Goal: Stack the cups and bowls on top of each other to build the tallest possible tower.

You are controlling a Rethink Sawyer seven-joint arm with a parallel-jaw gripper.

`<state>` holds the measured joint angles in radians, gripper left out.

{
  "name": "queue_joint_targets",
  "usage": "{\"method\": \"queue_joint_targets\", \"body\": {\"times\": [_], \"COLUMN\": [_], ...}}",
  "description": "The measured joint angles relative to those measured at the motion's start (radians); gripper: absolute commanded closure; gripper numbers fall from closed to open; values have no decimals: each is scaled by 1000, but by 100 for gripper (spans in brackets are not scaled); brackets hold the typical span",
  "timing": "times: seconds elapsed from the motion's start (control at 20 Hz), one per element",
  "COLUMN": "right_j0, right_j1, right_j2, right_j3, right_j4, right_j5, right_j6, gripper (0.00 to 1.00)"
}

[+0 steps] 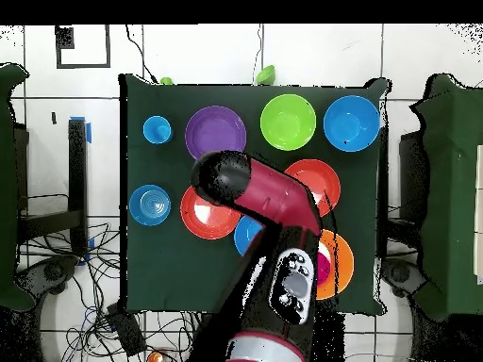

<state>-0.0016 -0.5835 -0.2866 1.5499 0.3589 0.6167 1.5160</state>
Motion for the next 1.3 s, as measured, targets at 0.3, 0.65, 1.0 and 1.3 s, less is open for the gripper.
{"method": "queue_joint_targets", "body": {"times": [0.3, 0.65, 1.0, 1.3], "right_j0": [30, 31, 24, 1], "right_j1": [113, 303, 551, 722], "right_j2": [-22, -54, -141, -310], "right_j3": [-200, -547, -983, -1235], "right_j4": [-1, 2, 72, 280], "right_j5": [129, 268, 482, 616], "right_j6": [164, 341, 451, 472], "gripper": [0, 0, 0, 0]}}
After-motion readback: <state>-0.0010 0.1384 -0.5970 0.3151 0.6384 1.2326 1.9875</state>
